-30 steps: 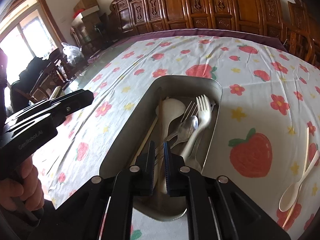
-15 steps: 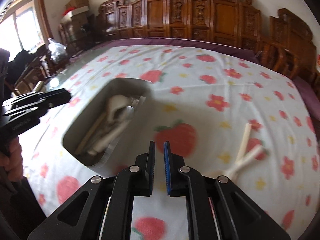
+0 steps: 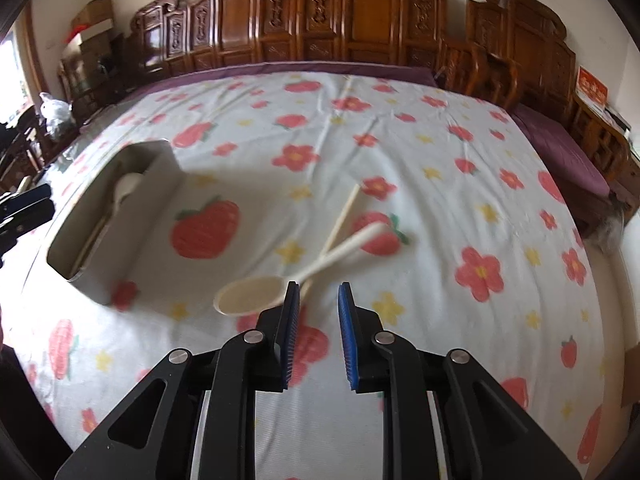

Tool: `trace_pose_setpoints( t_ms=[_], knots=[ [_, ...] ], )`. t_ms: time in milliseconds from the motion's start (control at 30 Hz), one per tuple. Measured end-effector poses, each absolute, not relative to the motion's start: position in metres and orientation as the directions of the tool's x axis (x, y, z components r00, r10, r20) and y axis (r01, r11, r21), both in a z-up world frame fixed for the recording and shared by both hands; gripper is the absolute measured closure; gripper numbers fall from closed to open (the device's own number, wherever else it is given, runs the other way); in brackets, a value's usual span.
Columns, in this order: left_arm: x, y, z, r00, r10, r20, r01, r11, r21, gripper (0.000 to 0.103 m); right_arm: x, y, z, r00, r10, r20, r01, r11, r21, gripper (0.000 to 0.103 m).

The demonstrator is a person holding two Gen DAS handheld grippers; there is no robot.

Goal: Organize utensils
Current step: 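Move the right gripper to the pile and grasp another wooden chopstick, then grasp the white plastic spoon with the left gripper while the right holds the chopstick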

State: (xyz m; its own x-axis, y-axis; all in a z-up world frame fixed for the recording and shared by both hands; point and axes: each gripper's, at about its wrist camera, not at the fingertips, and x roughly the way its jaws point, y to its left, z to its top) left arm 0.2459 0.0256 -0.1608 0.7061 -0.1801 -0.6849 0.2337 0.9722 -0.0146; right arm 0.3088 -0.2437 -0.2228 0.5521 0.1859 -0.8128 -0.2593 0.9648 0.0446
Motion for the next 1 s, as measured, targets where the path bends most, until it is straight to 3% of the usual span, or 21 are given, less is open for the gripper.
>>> trace_pose_setpoints(
  t_ms=[467,800,833,867,1000],
  knots=[
    [0.238,-0.019,-0.178,0.673,-0.212,-0.708,0.313,0.950,0.014,0.046,0.327,-0.227,-0.261,0.476,0.203,-0.856,-0.238,0.966,0.097,0.081],
    [0.236,-0.025,-0.183,0.665,-0.211,-0.716,0.326,0.945,0.024,0.046,0.346,-0.214,-0.270,0.463,0.101,-0.881,-0.202,0.979,0.007,0.082],
    [0.237,-0.025,-0.183,0.665,-0.211,-0.717,0.324,0.946,0.022,0.046,0.347,-0.214,-0.269,0.460,0.094,-0.883,-0.194,0.981,0.003,0.086],
    [0.236,-0.025,-0.183,0.664,-0.212,-0.717,0.324,0.946,0.020,0.046,0.347,-0.215,-0.269,0.459,0.084,-0.884,-0.190,0.982,-0.005,0.096],
    [0.236,-0.026,-0.184,0.661,-0.214,-0.719,0.325,0.945,0.018,0.046,0.351,-0.224,-0.268,0.458,0.037,-0.888,-0.174,0.984,-0.048,0.098]
  ],
)
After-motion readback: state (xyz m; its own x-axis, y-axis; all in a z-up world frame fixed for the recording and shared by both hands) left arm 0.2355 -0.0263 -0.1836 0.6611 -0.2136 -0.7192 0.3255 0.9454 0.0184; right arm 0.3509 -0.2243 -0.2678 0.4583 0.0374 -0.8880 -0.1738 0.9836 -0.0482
